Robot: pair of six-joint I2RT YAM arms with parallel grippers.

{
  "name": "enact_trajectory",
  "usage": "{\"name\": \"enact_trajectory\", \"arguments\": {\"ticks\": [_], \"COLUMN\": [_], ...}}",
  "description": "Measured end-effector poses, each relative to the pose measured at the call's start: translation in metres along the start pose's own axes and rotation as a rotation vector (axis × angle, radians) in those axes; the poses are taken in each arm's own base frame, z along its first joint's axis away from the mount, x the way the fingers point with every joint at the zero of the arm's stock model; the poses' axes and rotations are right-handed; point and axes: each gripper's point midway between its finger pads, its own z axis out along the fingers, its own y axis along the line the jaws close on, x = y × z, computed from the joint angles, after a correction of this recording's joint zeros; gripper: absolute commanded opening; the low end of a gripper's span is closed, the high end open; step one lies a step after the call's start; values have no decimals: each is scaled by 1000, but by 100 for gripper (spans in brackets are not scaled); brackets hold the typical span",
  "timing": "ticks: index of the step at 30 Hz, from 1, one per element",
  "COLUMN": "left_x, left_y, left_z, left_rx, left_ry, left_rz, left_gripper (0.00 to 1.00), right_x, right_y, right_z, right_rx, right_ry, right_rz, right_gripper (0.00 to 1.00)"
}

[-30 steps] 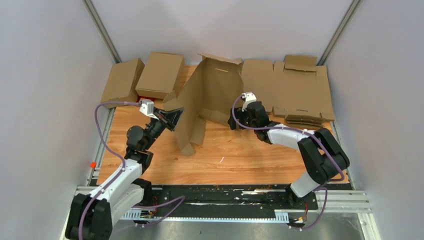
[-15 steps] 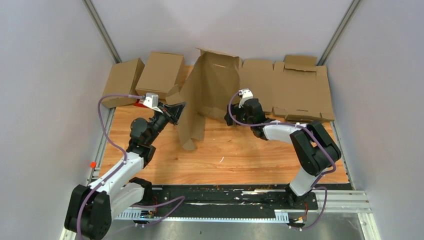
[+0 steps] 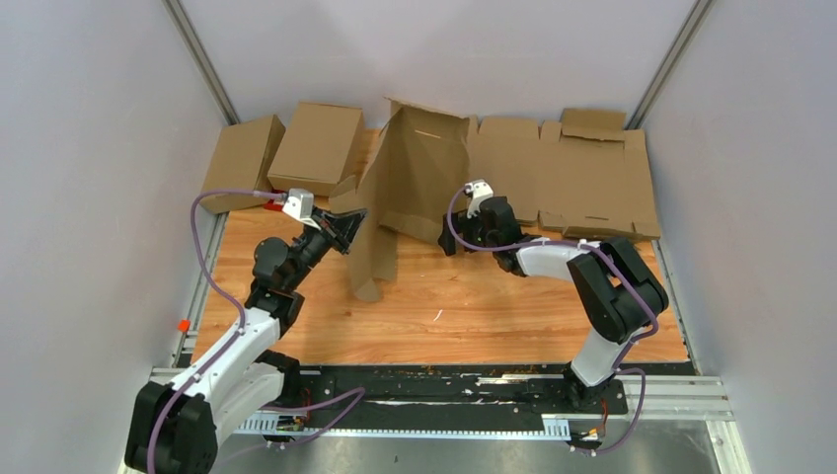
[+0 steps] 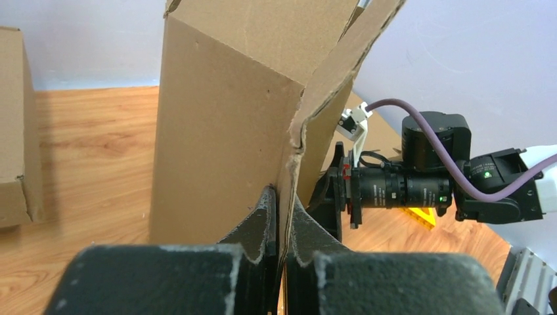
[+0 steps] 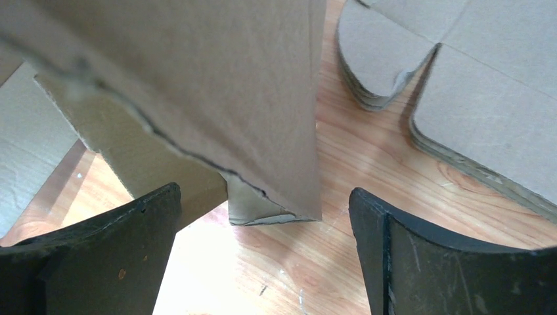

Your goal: Fold the paper box

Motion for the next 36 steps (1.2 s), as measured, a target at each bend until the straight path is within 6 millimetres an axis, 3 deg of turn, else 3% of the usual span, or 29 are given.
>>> {"name": "enact_trajectory", "arguments": {"ticks": [2, 5, 7, 14, 18, 22, 25, 36], "left_x": [0, -2, -3, -2, -2, 0, 1, 1], "left_y": [0, 2, 4, 9, 8, 6, 4, 3], "left_z": [-3, -8, -12, -18, -17, -16, -16, -16], "left_rx": [-7, -29, -53, -90, -84, -71, -60, -53], "left_ry": [7, 10, 11, 20, 24, 28, 33, 33], "left_rz": [11, 33, 47, 67, 67, 66, 65, 66], "left_gripper": [6, 6, 6, 5, 4, 4, 5, 4], "right_x": [0, -2, -4, -9, -9, -5, -4, -5], "right_y": [6, 8, 5, -7, -14, -27, -35, -37], "right_z": [0, -2, -2, -5, -6, -4, -3, -6], "right_rx": [-35, -79, -89, -101, -117, -94, -59, -26], "right_ry": [5, 5, 3, -3, -7, 0, 7, -4], "right_rz": [17, 62, 89, 189, 290, 393, 460, 729], "right_gripper": [100, 84, 81, 78, 89, 92, 90, 75]}}
